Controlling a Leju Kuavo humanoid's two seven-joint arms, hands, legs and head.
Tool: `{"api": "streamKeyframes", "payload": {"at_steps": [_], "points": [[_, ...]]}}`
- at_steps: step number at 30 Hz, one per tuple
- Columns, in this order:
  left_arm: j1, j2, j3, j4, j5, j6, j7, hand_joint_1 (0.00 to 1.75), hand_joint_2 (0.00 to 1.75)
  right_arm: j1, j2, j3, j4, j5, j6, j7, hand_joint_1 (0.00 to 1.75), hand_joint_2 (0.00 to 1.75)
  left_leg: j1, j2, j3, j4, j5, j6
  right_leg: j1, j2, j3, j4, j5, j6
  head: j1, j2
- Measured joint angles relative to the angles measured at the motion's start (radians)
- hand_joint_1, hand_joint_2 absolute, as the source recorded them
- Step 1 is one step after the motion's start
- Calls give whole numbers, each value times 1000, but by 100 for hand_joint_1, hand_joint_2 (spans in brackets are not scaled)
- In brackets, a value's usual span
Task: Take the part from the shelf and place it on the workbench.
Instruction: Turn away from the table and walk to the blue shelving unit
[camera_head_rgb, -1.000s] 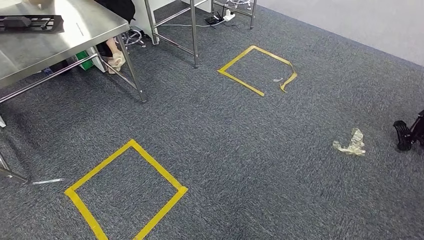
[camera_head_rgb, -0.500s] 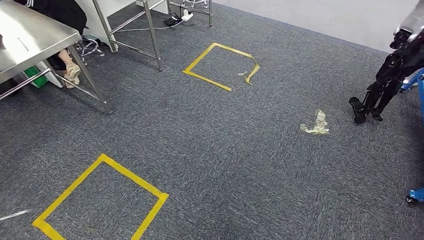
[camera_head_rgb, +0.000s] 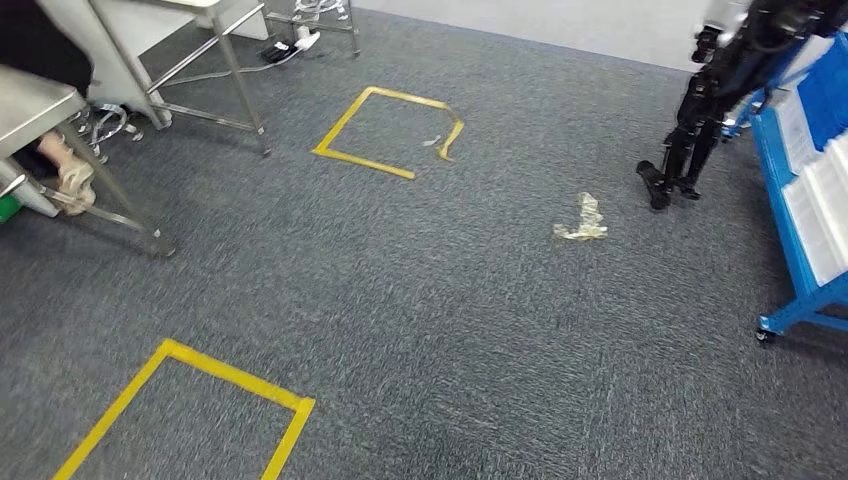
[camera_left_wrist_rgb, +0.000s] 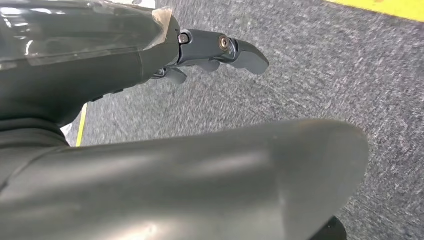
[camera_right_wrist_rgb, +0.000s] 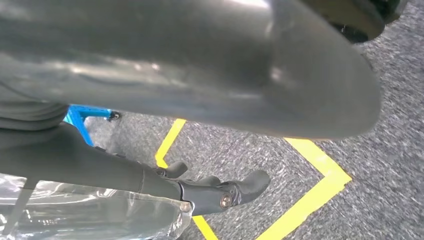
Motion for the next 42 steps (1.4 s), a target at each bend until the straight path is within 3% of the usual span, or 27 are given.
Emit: {"api": "streamKeyframes", "payload": {"at_steps": [2, 4, 6, 7, 8, 9, 10, 12, 13, 15, 17, 19, 21, 23, 24, 25, 27, 29, 30, 32, 33, 35, 36, 38, 39, 40, 42], "points": [[-4, -2, 0, 0, 0, 6, 2, 0, 0, 1, 0, 0, 0, 2, 1, 2, 0, 0, 4, 5, 9, -3, -4, -14, -3, 23, -1, -2, 4, -19, -5, 0], [-5, -3, 0, 0, -1, 10, 2, 0, 0, 0, 1, 0, 0, 6, 2, 4, 0, 0, 9, -40, -8, 43, -42, -22, -12, 44, 3, -7, 10, -36, -8, 0], [-2, -3, 0, 0, -1, 12, 2, 0, 0, -2, 4, 1, 0, 9, 2, 5, 0, 0, 11, -94, -67, 170, -111, -23, -11, 66, 1, -7, 13, -48, -12, 0], [0, -3, 0, 0, -2, 12, 2, 0, 0, -2, 6, 1, 0, 10, 2, 5, 0, 0, 10, -105, -100, 237, -138, -23, -8, 78, 0, -7, 13, -51, -12, 0], [2, -3, 0, 0, -1, 12, 2, 0, 0, -1, 7, 1, 0, 10, 3, 5, 0, 0, 10, -109, -123, 278, -145, -22, -6, 92, 0, -7, 13, -51, -12, 0], [3, -3, 0, 0, -1, 12, 3, 0, 0, -1, 8, 1, 0, 10, 3, 5, 0, 0, 10, -111, -128, 280, -131, -21, -4, 106, 2, -7, 13, -51, -12, 0], [4, -3, 0, 0, -1, 12, 3, 0, 0, 0, 8, 1, 0, 10, 3, 5, 0, 0, 11, -113, -115, 246, -100, -19, -4, 120, 3, -6, 13, -50, -12, 0], [5, -3, 0, 0, -1, 12, 3, 0, 0, -2, 9, 1, 0, 11, 4, 5, 0, 0, 14, -147, -60, 114, -28, -14, -2, 147, 5, -4, 12, -48, -13, 0], [5, -2, 0, 0, 0, 12, 3, 0, 0, -3, 10, 1, 0, 11, 5, 6, 0, 0, 15, -165, -38, 62, -8, -12, 1, 159, 4, -2, 11, -46, -12, 0], [4, -1, 0, 0, 1, 13, 2, 0, 0, -5, 12, 1, 0, 13, 7, 7, 0, 0, 12, -185, -24, 17, -2, -6, 3, 179, -6, -1, 11, -35, -12, 0], [3, 0, 0, 0, 4, 14, 2, 0, 0, -2, 12, 2, 0, 16, 8, 9, 0, 0, 8, -162, -20, 11, 0, 8, 0, 194, -15, -4, 13, -22, -12, 0], [0, 0, 0, 0, 7, 19, 1, 0, 0, 1, 11, 2, 0, 18, 8, 9, 0, 0, 9, -138, -12, 4, 5, 23, 1, 159, -33, 28, -3, -17, -9, 0], [-1, 0, 1, 0, 8, 27, 0, 0, 0, -1, 12, 3, 0, 19, 9, 10, 0, 0, 8, -111, -8, 0, 6, 31, 4, 99, -88, 139, -55, -24, -5, 0], [1, -1, 1, 0, 8, 38, 2, 0, 0, -1, 12, 3, 0, 19, 9, 8, 0, 0, 5, -81, -8, 0, 3, 34, 5, 79, -153, 267, -104, -25, -2, 0], [2, -1, 1, 0, 7, 43, 4, 0, 0, 2, 12, 3, 0, 19, 10, 5, 0, 0, 4, -68, -7, 0, 1, 35, 5, 76, -164, 289, -107, -20, -2, 0], [3, -1, 1, 0, 7, 48, 6, 0, 0, 6, 11, 4, 0, 19, 11, 2, 0, 0, 4, -56, -6, 0, -1, 33, 4, 72, -153, 268, -94, -12, -2, 0], [3, -3, 1, 0, 5, 54, 9, 0, 0, 12, 8, 6, 0, 20, 11, -5, 0, 0, 3, -36, 1, 0, -6, 27, 4, 37, -78, 127, -41, 2, -1, 0], [3, -3, 2, 0, 5, 56, 11, 0, 0, 12, 8, 9, 0, 22, 13, -9, 0, 0, -3, -18, 10, 0, -15, 16, 9, -1, -18, 18, -2, -3, -3, 0], [3, -3, 2, 0, 4, 58, 12, 0, 0, 11, 8, 10, 0, 23, 15, -10, 0, 0, -6, -9, 15, 0, -19, 11, 12, -8, -9, 1, 4, -11, -4, 0], [2, -3, 3, 0, 5, 63, 14, 0, 0, 14, 8, 15, 0, 29, 25, -9, 0, 0, -6, 8, 24, -4, -24, 2, 11, 15, -12, 1, 7, -27, -6, 0], [2, -4, 3, 0, 5, 65, 14, 0, 0, 16, 7, 18, 0, 32, 31, -7, 0, 0, -3, 0, 26, 0, -31, -4, 8, 27, -11, 0, 9, -34, -7, 0], [1, -4, 4, 0, 5, 69, 12, 0, 0, 17, 6, 24, 1, 36, 39, -3, 0, 0, 2, -47, 1, 63, -75, -11, -1, 51, -6, -4, 13, -50, -11, 0], [2, -4, 5, 0, 5, 72, 11, 0, 0, 17, 7, 26, 1, 38, 42, -1, 0, 0, 4, -78, -28, 124, -108, -12, -1, 62, -7, -4, 14, -55, -12, 0], [6, -4, 6, 0, 6, 78, 14, 0, 0, 16, 10, 28, 1, 42, 46, -2, 0, 0, 4, -104, -95, 252, -156, -11, 3, 88, -7, -4, 14, -62, -13, 0], [7, -4, 7, 0, 7, 81, 16, 0, 0, 16, 10, 31, 1, 45, 48, -3, 0, 0, 4, -108, -116, 281, -154, -10, 5, 103, -6, -4, 14, -62, -13, 0], [9, -4, 8, 0, 8, 83, 18, 0, 0, 16, 11, 33, 1, 48, 50, -4, 0, 0, 4, -110, -119, 273, -134, -8, 6, 117, -4, -3, 14, -62, -13, 0], [9, -4, 11, 0, 11, 87, 20, 0, 0, 14, 11, 40, 1, 52, 55, -5, 0, 0, 6, -135, -78, 159, -55, -2, 6, 145, -2, -2, 14, -62, -13, 0]]}}
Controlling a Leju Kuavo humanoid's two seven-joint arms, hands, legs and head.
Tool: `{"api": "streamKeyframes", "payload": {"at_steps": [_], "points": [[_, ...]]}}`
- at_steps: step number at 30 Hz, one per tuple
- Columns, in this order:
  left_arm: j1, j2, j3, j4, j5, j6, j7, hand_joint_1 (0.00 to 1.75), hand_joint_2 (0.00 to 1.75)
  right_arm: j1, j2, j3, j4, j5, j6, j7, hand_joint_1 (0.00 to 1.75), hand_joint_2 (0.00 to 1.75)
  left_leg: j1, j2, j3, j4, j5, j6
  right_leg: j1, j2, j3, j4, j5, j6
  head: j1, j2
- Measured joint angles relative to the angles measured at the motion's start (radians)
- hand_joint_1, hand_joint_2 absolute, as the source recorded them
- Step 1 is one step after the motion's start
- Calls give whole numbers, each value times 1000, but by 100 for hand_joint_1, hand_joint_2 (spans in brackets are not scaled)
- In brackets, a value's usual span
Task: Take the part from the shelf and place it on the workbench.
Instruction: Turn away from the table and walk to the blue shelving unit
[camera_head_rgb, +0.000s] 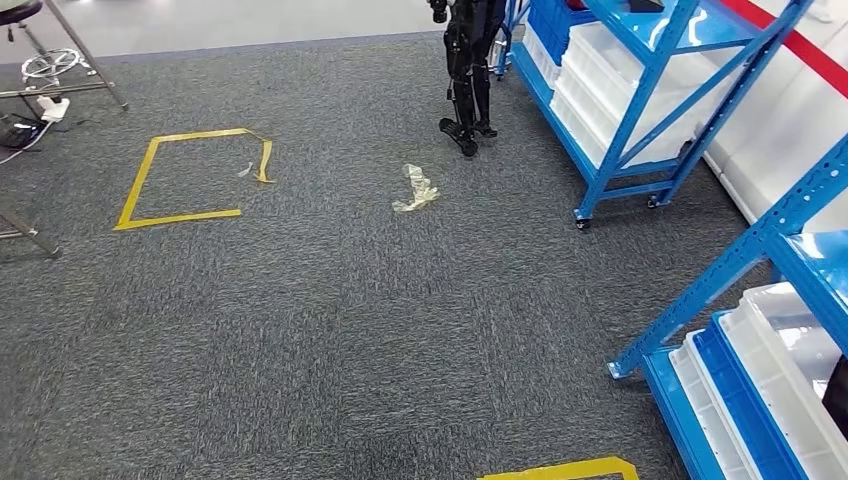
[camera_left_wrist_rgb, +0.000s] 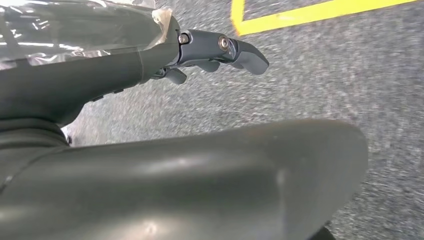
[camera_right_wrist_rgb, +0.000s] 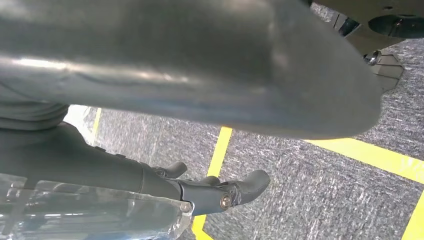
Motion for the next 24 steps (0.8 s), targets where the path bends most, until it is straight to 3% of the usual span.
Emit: {"api": "streamKeyframes", "payload": {"at_steps": [2, 3, 5, 6, 8, 10, 12, 13, 14, 16, 17, 19, 21, 22, 24], "points": [[0, 0, 4, 0, 4, 3, -2, 0, 0, -5, 2, 5, 0, 2, 3, 0, 0, 0, 2, -40, 47, -113, 50, 4, 5, 24, -2, 4, -1, 5, 1, 0], [0, 0, 7, 0, 6, 5, -2, 0, 0, -7, 2, 7, 0, 2, 4, -1, 0, 0, 0, -51, 56, -137, 56, 6, 6, 34, -6, 4, 0, 10, 1, 0], [0, 0, 9, 0, 7, 8, -3, 0, 0, -8, 3, 9, 0, 2, 5, -2, 0, 0, -6, -34, 59, -145, 58, 15, 3, 54, -17, 1, 3, 24, 2, 0], [-1, 0, 10, 0, 7, 9, -4, 0, 0, -7, 3, 10, 0, 2, 5, -2, 0, 0, -8, -23, 61, -149, 61, 22, 2, 46, -22, 6, 2, 30, 1, 0], [-1, -1, 12, 0, 7, 10, -5, 0, 0, -7, 3, 11, 0, 2, 5, -3, 0, 0, -7, 3, 65, -157, 67, 38, 4, -5, -51, 61, -27, 30, 5, 0], [0, -1, 13, 0, 7, 10, -6, 0, 0, -10, 4, 12, 0, 2, 5, -3, 0, 0, -9, 33, 64, -159, 67, 46, 3, -57, -113, 186, -85, 25, 9, 0], [1, -1, 15, 0, 7, 10, -6, 0, 0, -11, 4, 12, 0, 2, 5, -4, 0, 0, -10, 62, 63, -159, 66, 46, -2, -67, -161, 286, -119, 30, 10, 0], [1, -1, 16, 0, 8, 10, -6, 0, 0, -9, 4, 12, 0, 2, 5, -4, 0, 0, -10, 75, 63, -159, 65, 45, -5, -70, -159, 285, -114, 38, 10, 0], [1, -1, 17, 0, 8, 10, -7, 0, 0, -8, 3, 12, 0, 1, 5, -4, 0, 0, -10, 87, 64, -159, 64, 44, -8, -77, -135, 241, -94, 48, 10, 0], [1, -2, 18, 0, 10, 7, -9, 0, 0, -10, 2, 12, 0, 1, 6, -2, 0, 0, -13, 108, 69, -157, 59, 36, -11, -120, -54, 95, -44, 64, 11, 0], [1, -3, 19, 0, 12, 3, -11, 0, 0, -14, 2, 12, 0, 1, 6, 0, 0, 0, -15, 118, 73, -156, 55, 29, -9, -140, -23, 39, -25, 63, 10, 0], [-1, -2, 20, 0, 16, -13, -16, 0, 0, -22, 4, 12, -1, 3, 5, 7, 0, 0, -19, 138, 79, -156, 50, 17, -2, -150, -6, 5, -11, 50, 7, 0], [-5, 0, 21, 0, 16, -35, -19, 0, 0, -27, 6, 12, -1, 3, 0, 19, 0, 0, -14, 150, 86, -157, 45, 4, -4, -125, -8, 3, -6, 34, 5, 0], [-7, 2, 21, 0, 13, -44, -18, 0, 0, -29, 7, 12, -1, 3, -4, 25, 0, 0, -10, 136, 84, -146, 34, -1, -7, -113, -8, 0, -4, 27, 3, 0], [-8, 4, 21, 0, 7, -53, -10, 0, 0, -38, 11, 12, -1, -1, -10, 32, 0, 0, -4, 77, 51, -66, -18, -9, -14, -90, -5, -3, 1, 11, -2, 0]]}}
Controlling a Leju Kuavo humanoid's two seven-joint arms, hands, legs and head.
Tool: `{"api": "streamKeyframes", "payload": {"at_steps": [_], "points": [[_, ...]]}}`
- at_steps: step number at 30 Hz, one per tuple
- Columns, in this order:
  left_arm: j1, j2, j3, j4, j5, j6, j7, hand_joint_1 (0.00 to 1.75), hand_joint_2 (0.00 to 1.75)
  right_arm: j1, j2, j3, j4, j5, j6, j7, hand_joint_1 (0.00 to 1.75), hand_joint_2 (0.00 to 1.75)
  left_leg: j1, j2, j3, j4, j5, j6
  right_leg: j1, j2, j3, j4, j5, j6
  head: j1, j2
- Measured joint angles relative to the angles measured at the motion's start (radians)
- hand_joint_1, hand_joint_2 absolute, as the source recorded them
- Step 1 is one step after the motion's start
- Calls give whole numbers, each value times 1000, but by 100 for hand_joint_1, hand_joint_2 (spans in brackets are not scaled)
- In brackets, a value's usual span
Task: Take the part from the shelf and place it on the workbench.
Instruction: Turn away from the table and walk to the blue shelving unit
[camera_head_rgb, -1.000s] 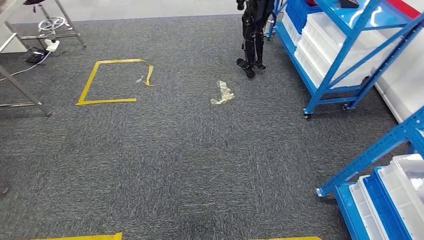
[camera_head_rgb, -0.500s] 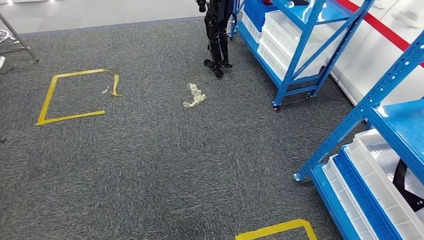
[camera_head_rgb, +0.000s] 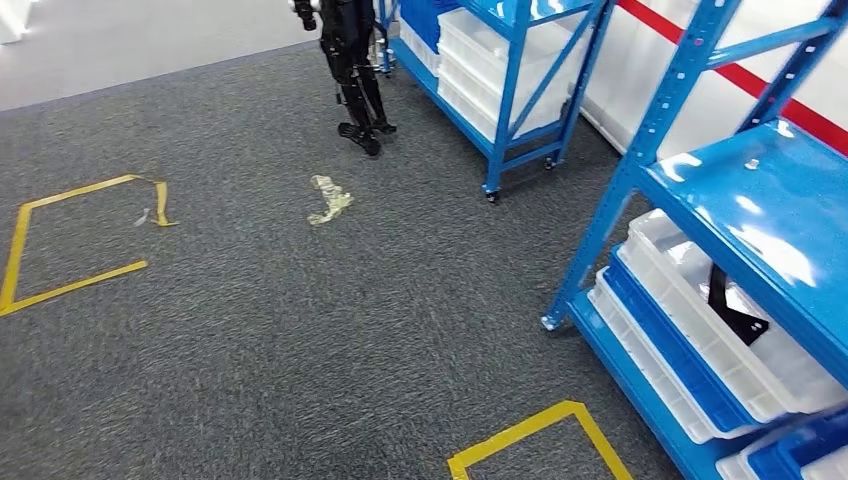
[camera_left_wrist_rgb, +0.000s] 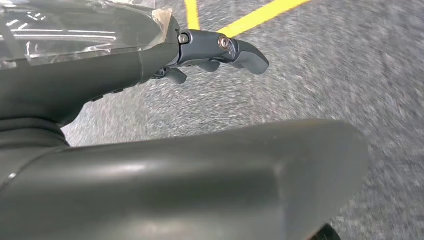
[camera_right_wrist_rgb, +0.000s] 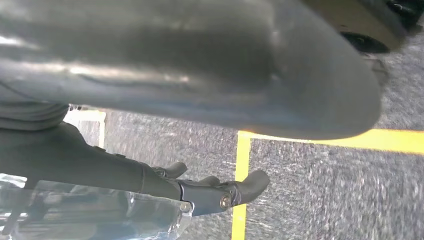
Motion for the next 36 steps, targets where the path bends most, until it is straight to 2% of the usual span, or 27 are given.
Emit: {"api": "streamKeyframes", "payload": {"at_steps": [1, 2, 3, 4, 5, 6, 8, 10, 12, 14, 16, 18, 19, 20, 21, 22, 23, 24, 25, 27, 28, 30, 31, 33, 34, 35, 36], "points": [[1, 1, 0, 0, -3, -2, 5, 0, 0, -5, 2, 0, 0, -3, -2, 2, 0, 0, 1, -28, -31, 66, -35, -1, 2, 11, -2, 0, 1, -6, -2, 0], [3, 2, 0, 0, -6, -2, 11, 0, 0, -9, 3, 0, 0, -7, -4, 2, 0, 0, 1, -43, -64, 132, -63, -1, 5, 24, -3, 0, 2, -10, -3, 0], [5, 3, 0, 0, -9, -2, 15, 0, 0, -10, 3, 0, 0, -11, -5, 3, 0, 0, 1, -50, -89, 178, -75, -1, 7, 38, -4, 0, 3, -12, -4, 0], [6, 3, 0, 0, -12, -2, 18, 0, 0, -9, 2, -1, 0, -15, -5, 3, 0, 0, 1, -52, -97, 188, -66, -1, 8, 51, -3, 1, 3, -12, -4, 0], [6, 3, -1, 0, -15, -2, 20, 0, 0, -7, 0, -2, 0, -21, -5, 4, 0, 0, 3, -54, -88, 161, -40, 0, 8, 65, -2, 1, 3, -12, -4, 0], [6, 3, -2, 0, -19, -3, 21, 0, 0, -5, -2, -3, 0, -26, -6, 4, 0, 0, 5, -61, -63, 105, -3, 2, 8, 78, 0, 2, 3, -12, -4, 0], [6, 4, -3, 0, -29, -8, 19, 0, 0, -2, -6, -7, 0, -37, -8, 2, 0, 0, 12, -107, -8, -18, 52, 3, 11, 103, -3, 6, 3, -7, -3, 0], [5, 5, -6, 0, -39, -13, 15, 0, 0, 2, -7, -12, 0, -49, -13, -2, 0, 0, 10, -134, 13, -70, 66, 8, 13, 124, -13, 9, 6, 6, -2, 0], [4, 6, -11, 0, -48, -20, 9, 0, 0, 11, -7, -19, 0, -59, -19, -8, 0, 0, 3, -112, 14, -76, 71, 21, 10, 138, -24, 9, 9, 22, -2, 0], [3, 7, -18, 0, -53, -28, 2, 0, 0, 21, -6, -27, 1, -67, -25, -13, 0, 0, 2, -87, 18, -85, 78, 38, 12, 100, -47, 49, -8, 27, 2, 0], [2, 9, -22, 0, -56, -32, -2, 0, 0, 25, -4, -32, 1, -72, -29, -17, 0, 0, -1, -57, 20, -90, 80, 48, 15, 45, -100, 159, -59, 20, 7, 0], [3, 12, -26, 0, -58, -33, -4, 0, 0, 27, -2, -36, 1, -74, -29, -18, 0, 0, -5, -25, 18, -90, 79, 51, 13, 28, -156, 273, -102, 19, 9, 0], [3, 13, -28, 0, -59, -33, -3, 0, 0, 30, -2, -37, 1, -74, -29, -19, 0, 0, -6, -11, 18, -89, 78, 52, 11, 24, -163, 289, -104, 23, 9, 0], [2, 14, -30, 0, -60, -33, -1, 0, 0, 33, -2, -38, 1, -75, -30, -19, 0, 0, -6, 1, 18, -89, 77, 51, 8, 19, -150, 268, -93, 31, 11, 0], [2, 14, -31, 0, -61, -32, 2, 0, 0, 35, -3, -39, 1, -75, -30, -20, 0, 0, -6, 12, 19, -89, 75, 48, 6, 9, -118, 212, -73, 40, 11, 0], [2, 14, -32, 0, -61, -31, 6, 0, 0, 36, -3, -40, 1, -74, -31, -21, 0, 0, -7, 23, 22, -89, 73, 45, 4, -14, -77, 139, -50, 48, 12, 0], [2, 14, -33, 0, -61, -29, 11, 0, 0, 35, -2, -41, 1, -74, -31, -22, 0, 0, -10, 33, 25, -88, 69, 39, 5, -41, -40, 77, -31, 50, 13, 0], [2, 14, -33, 0, -61, -26, 14, 0, 0, 33, -2, -42, 0, -73, -32, -23, 0, 0, -13, 43, 28, -87, 65, 33, 7, -60, -16, 35, -19, 47, 11, 0], [2, 14, -33, -1, -61, -24, 17, 0, 0, 32, -1, -43, 0, -72, -32, -23, 0, 0, -15, 54, 33, -87, 62, 27, 10, -71, -5, 16, -14, 41, 9, 0], [0, 12, -33, -1, -62, -21, 19, 0, 0, 32, -2, -44, 0, -71, -33, -23, 0, 0, -14, 74, 42, -91, 58, 16, 13, -50, -7, 13, -12, 27, 4, 0], [-3, 11, -33, -1, -62, -20, 21, 0, 0, 34, -2, -44, 1, -71, -33, -23, 0, 0, -11, 69, 45, -86, 52, 9, 10, -38, -7, 11, -10, 21, 2, 0], [-5, 9, -33, -1, -63, -20, 21, 0, 0, 36, -4, -45, 1, -71, -35, -23, 0, 0, -4, 22, 26, -33, 13, 1, 2, -15, -2, 7, -6, 5, -2, 0], [-4, 7, -33, -1, -63, -20, 22, 0, 0, 36, -4, -45, 1, -71, -35, -23, 0, 0, -2, -12, -1, 26, -21, -1, 1, -3, -3, 6, -5, -1, -5, 0], [0, 5, -33, 0, -63, -19, 24, 0, 0, 37, -3, -47, 1, -71, -35, -23, 0, 0, -1, -45, -67, 157, -77, -2, 6, 24, -5, 7, -4, -9, -6, 0], [2, 4, -33, 0, -63, -19, 25, 0, 0, 38, -3, -48, 1, -71, -35, -23, 0, 0, -1, -50, -87, 190, -81, -2, 8, 38, -4, 7, -4, -9, -7, 0], [3, 3, -33, 0, -63, -19, 25, 0, 0, 40, -3, -49, 1, -72, -35, -23, 0, 0, -1, -53, -89, 185, -63, -1, 10, 53, -3, 7, -4, -9, -7, 0], [3, 3, -33, 0, -63, -19, 26, 0, 0, 42, -3, -50, 1, -72, -36, -23, 0, 0, 0, -57, -73, 142, -28, 1, 10, 67, -1, 8, -4, -9, -7, 0]]}}
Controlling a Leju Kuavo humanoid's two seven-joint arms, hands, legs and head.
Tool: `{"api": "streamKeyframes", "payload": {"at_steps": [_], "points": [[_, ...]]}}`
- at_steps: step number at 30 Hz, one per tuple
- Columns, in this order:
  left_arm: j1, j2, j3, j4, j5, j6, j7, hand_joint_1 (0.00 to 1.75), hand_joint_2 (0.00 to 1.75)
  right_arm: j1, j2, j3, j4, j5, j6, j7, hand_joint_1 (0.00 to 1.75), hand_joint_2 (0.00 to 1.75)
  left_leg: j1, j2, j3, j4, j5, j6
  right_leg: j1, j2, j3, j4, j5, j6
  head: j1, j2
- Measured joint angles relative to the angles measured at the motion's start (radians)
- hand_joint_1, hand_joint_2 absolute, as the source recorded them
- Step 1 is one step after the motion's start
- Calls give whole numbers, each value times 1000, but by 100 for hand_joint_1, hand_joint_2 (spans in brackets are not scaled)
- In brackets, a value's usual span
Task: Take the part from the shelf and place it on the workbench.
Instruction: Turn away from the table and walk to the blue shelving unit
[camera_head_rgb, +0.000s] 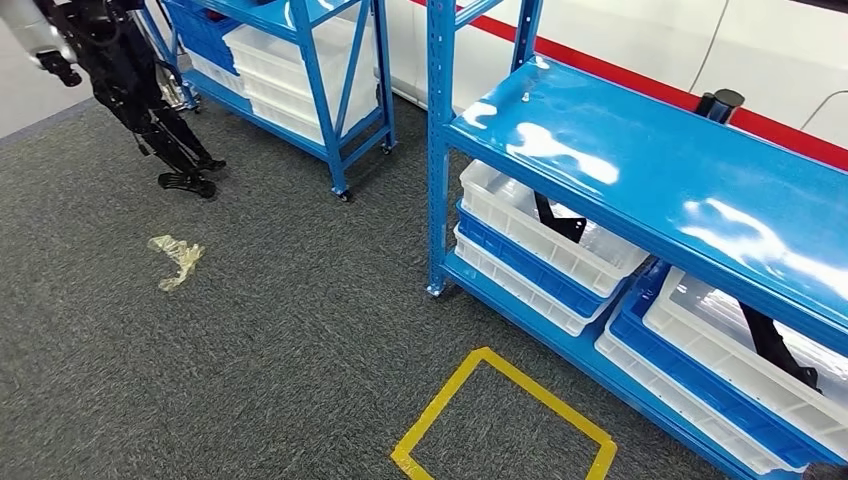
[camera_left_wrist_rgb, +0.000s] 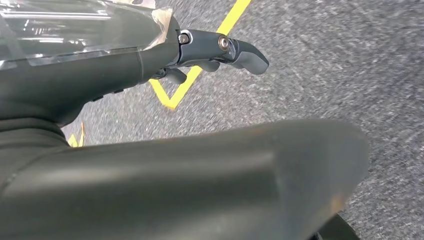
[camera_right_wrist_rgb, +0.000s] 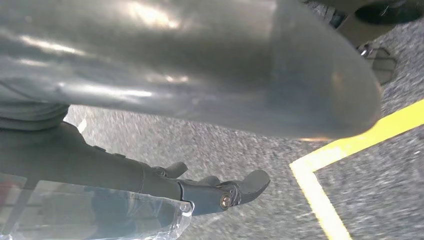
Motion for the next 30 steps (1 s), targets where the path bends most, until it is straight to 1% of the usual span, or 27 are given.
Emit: {"api": "streamKeyframes", "payload": {"at_steps": [1, 2, 3, 4, 5, 6, 7, 8, 9, 11, 12, 13, 14, 15, 16, 17, 18, 19, 20, 22, 23, 24, 26, 27, 28, 29, 30], "points": [[0, 0, 0, 0, 0, 1, 0, 0, 0, 0, 0, -1, 0, 0, 0, 0, 0, 0, 2, -13, 28, -66, 41, 2, 0, 14, 2, 0, 0, 0, 0, 0], [0, 0, 0, 0, 0, 2, 0, 0, 0, 0, 0, -1, 0, 0, 0, 0, 0, 0, 5, -37, 56, -132, 71, 3, 2, 26, 2, 2, 0, 2, 0, 0], [-1, 0, 0, 0, -1, 4, 0, 0, 0, 0, 1, -2, 0, 0, -1, 0, 0, 0, 6, -55, 76, -181, 91, 5, 4, 38, 0, 3, 1, 6, 1, 0], [-1, 0, 0, 0, -2, 6, 0, 0, 0, 0, 1, -2, 0, 0, -1, 0, 0, 0, 5, -69, 86, -207, 98, 7, 5, 47, -4, 3, 2, 11, 1, 0], [-2, 0, 0, 0, -4, 8, 0, 0, 0, 0, 1, -2, 0, 0, -2, 0, 0, 0, 2, -72, 88, -214, 96, 10, 5, 56, -9, 2, 5, 19, 1, 0], [-2, -1, 0, 0, -6, 9, 0, 0, 0, 2, 1, -2, 0, 0, -2, 0, 0, 0, -2, -60, 88, -217, 99, 15, 2, 65, -15, 0, 7, 26, 1, 0], [-3, -1, -1, 0, -7, 10, 0, 0, 0, 4, 1, -2, 0, -1, -3, 0, 0, 0, -4, -48, 90, -222, 103, 24, 0, 65, -20, 1, 7, 32, 1, 0], [-3, -2, -1, 0, -7, 10, 0, 0, 0, 6, 0, -2, 0, -1, -4, 1, 0, 0, -4, -37, 91, -227, 107, 32, 0, 50, -28, 13, 1, 35, 2, 0], [-4, -2, -1, 0, -8, 11, 0, 0, 0, 6, 1, -2, 0, -2, -4, 1, 0, 0, -3, -23, 93, -233, 111, 39, 2, 27, -45, 43, -15, 34, 4, 0], [-3, -2, -2, 0, -8, 11, 0, 0, 0, 5, 2, -2, 0, 0, -4, 1, 0, 0, -5, 6, 93, -236, 113, 48, 4, -24, -102, 159, -70, 28, 9, 0], [-2, -2, -2, 0, -8, 12, 1, 0, 0, 4, 3, -2, 0, 1, -4, 1, 0, 0, -6, 22, 92, -236, 112, 49, 4, -36, -132, 222, -94, 27, 11, 0], [0, -2, -2, 0, -8, 12, 2, 0, 0, 5, 4, -2, 0, 1, -4, 1, 0, 0, -7, 37, 92, -236, 111, 50, 2, -41, -150, 263, -106, 30, 11, 0], [0, -2, -2, 0, -8, 13, 2, 0, 0, 6, 4, -2, 0, 2, -3, 1, 0, 0, -7, 50, 92, -236, 110, 50, 0, -45, -151, 270, -104, 36, 12, 0], [0, -2, -2, 0, -8, 13, 3, 0, 0, 8, 5, -2, 0, 2, -3, 1, 0, 0, -7, 61, 93, -236, 109, 48, -2, -51, -131, 235, -88, 45, 12, 0], [0, -2, -2, 0, -8, 13, 4, 0, 0, 8, 4, -2, 0, 2, -2, 1, 0, 0, -7, 72, 94, -236, 108, 46, -5, -64, -94, 170, -65, 55, 13, 0], [0, -2, -2, 0, -8, 13, 4, 0, 0, 7, 5, -2, 0, 2, -2, 1, 0, 0, -8, 82, 97, -235, 105, 41, -5, -87, -55, 101, -43, 60, 14, 0], [0, -2, -2, -1, -9, 13, 4, 0, 0, 6, 6, -2, 0, 2, -1, 1, 0, 0, -10, 92, 100, -234, 101, 35, -4, -107, -22, 43, -25, 60, 14, 0], [0, -2, -3, -1, -10, 13, 4, 0, 0, 3, 7, -2, 0, 2, -1, 1, 0, 0, -13, 100, 104, -234, 97, 29, -2, -120, -3, 10, -16, 56, 11, 0], [-1, -1, -3, -1, -10, 13, 4, 0, 0, 3, 8, -2, 0, 1, 0, 1, 0, 0, -14, 109, 108, -234, 95, 23, 1, -124, 1, 0, -13, 49, 9, 0], [-4, -2, -4, -1, -11, 12, 4, 0, 0, 4, 7, -2, 0, 0, 0, 1, 0, 0, -10, 122, 116, -236, 91, 10, 1, -102, 0, -3, -10, 34, 6, 0], [-6, -2, -5, -1, -12, 12, 4, 0, 0, 5, 6, -2, 0, -2, 0, 1, 0, 0, -6, 111, 117, -230, 83, 4, -2, -92, 1, -5, -8, 28, 5, 0], [-7, -3, -6, -1, -14, 11, 4, 0, 0, 6, 6, -3, 0, -3, -1, 1, 0, 0, -3, 88, 109, -207, 65, -2, -6, -81, 3, -6, -6, 20, 3, 0], [-6, -3, -9, -1, -18, 10, 3, 0, 0, 5, 7, -3, 0, -5, -1, 1, 0, 0, 0, 31, 60, -98, 3, -7, -8, -59, 5, -7, -4, 8, -2, 0], [-4, -3, -10, -1, -20, 11, 3, 0, 0, 6, 8, -3, 0, -5, -1, 1, 0, 0, 1, 15, 25, -30, -27, -8, -7, -46, 4, -7, -3, 4, -2, 0], [-2, -3, -12, -1, -21, 11, 3, 0, 0, 6, 8, -3, 0, -5, -1, 0, 0, 0, 1, 8, -4, 23, -43, -8, -5, -32, 4, -7, -3, 3, -3, 0], [0, -3, -13, -1, -22, 12, 3, 0, 0, 8, 8, -3, 0, -5, -1, 0, 0, 0, 1, 6, -18, 44, -38, -8, -4, -19, 5, -6, -3, 3, -2, 0], [1, -3, -14, -1, -24, 12, 2, 0, 0, 10, 8, -3, 0, -6, -1, 0, 0, 0, 2, 4, -16, 28, -15, -7, -3, -5, 6, -6, -3, 3, -2, 0]]}}
